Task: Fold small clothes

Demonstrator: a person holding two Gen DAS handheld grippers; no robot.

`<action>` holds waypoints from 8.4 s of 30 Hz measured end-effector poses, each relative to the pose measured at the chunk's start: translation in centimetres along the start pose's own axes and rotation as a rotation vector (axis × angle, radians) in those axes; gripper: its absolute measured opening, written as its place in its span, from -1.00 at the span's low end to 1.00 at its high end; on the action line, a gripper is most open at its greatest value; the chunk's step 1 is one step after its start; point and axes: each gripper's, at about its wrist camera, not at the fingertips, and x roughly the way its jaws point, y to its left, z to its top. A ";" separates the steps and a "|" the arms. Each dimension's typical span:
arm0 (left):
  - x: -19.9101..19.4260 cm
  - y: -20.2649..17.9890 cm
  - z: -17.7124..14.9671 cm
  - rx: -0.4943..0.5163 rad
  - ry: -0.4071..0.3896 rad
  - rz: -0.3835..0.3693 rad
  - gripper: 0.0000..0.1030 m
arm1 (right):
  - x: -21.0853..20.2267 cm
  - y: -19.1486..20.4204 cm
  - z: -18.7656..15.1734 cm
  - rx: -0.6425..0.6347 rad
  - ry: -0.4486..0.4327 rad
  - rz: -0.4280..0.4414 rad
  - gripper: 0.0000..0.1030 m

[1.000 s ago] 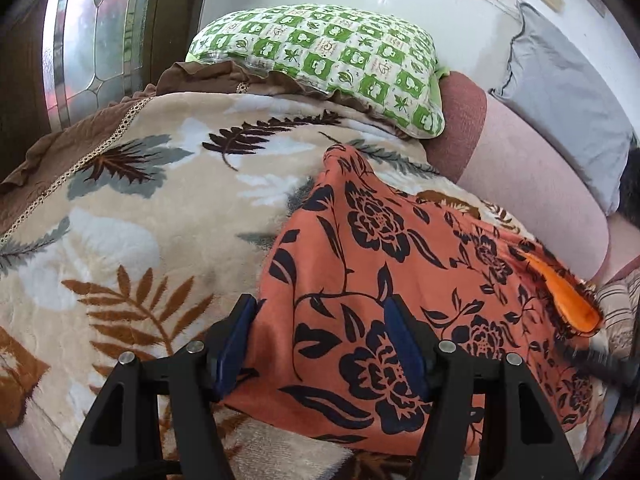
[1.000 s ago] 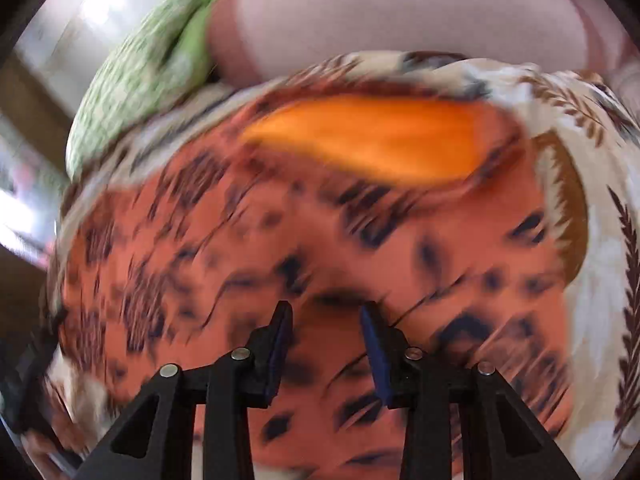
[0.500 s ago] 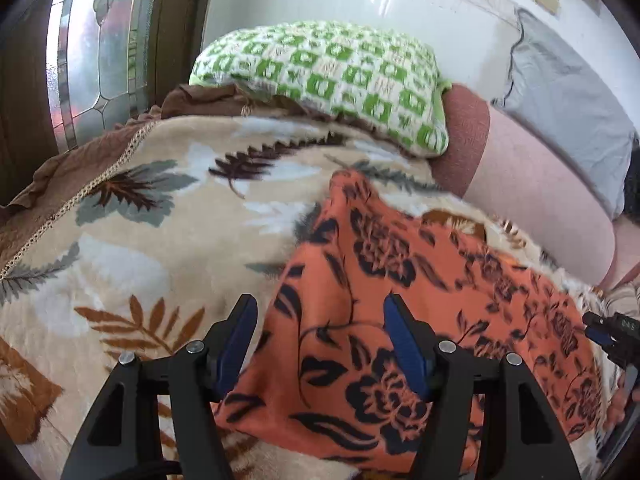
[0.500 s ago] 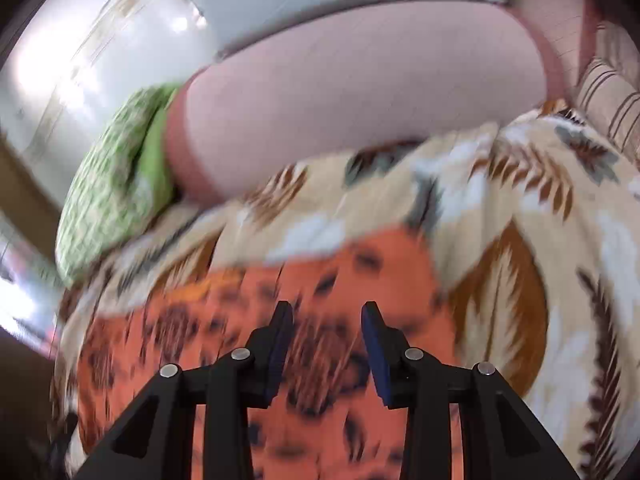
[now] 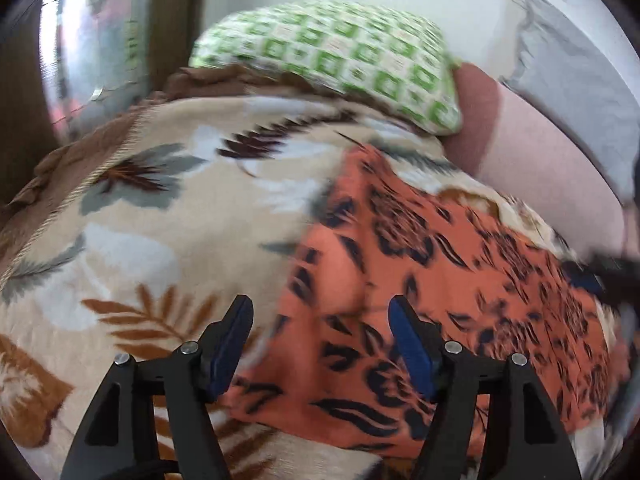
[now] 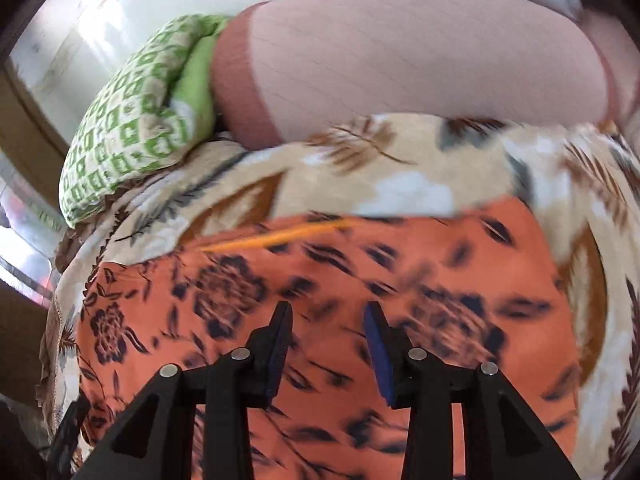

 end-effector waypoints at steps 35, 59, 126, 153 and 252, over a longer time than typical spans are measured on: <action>-13.3 0.1 -7.1 0.123 -0.205 -0.061 0.61 | -21.4 -8.6 -15.0 0.069 -0.129 0.019 0.09; -13.4 -9.9 -3.7 0.227 -0.351 0.008 0.82 | -17.9 -7.5 -17.6 0.094 -0.322 0.140 0.17; 0.9 1.1 -2.9 0.056 0.083 0.231 0.84 | -7.5 -10.0 -14.1 0.252 -0.132 0.155 0.12; -4.2 0.9 -6.1 -0.128 0.136 -0.219 0.47 | -8.9 -4.3 -18.2 0.257 -0.031 0.518 0.12; -4.4 2.2 -7.8 -0.195 0.158 -0.396 -0.70 | -9.7 -10.9 -16.6 0.314 -0.213 0.128 -0.70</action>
